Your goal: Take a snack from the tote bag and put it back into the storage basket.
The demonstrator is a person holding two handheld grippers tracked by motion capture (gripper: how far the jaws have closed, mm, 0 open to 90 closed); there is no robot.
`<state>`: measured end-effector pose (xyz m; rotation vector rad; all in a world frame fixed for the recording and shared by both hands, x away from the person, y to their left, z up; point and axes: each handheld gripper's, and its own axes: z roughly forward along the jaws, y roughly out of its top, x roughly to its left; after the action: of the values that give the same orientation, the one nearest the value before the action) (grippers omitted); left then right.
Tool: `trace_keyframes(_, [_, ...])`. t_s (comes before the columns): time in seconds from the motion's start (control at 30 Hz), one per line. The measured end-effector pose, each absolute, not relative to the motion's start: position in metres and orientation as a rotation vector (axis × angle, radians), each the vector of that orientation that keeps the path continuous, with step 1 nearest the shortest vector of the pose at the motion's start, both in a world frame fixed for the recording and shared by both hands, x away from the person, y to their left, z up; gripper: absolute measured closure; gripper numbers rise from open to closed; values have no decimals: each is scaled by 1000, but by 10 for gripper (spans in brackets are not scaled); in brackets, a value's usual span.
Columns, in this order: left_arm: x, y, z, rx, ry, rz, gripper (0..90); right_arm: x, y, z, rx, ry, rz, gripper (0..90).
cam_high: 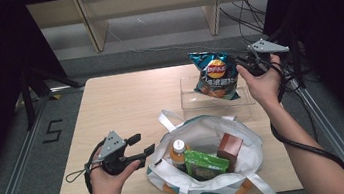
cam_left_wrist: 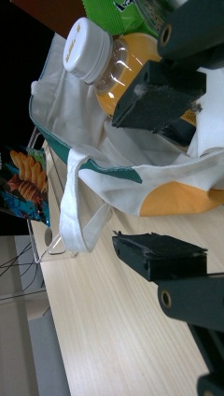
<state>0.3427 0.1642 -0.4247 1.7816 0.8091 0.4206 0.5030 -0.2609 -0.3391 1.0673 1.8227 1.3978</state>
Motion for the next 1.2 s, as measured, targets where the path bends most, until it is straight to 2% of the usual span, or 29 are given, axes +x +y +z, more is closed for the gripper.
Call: trace_keyframes(1.2, [342, 164, -426, 1780, 811, 414, 361, 520, -261, -364, 1113, 1896, 1375, 900])
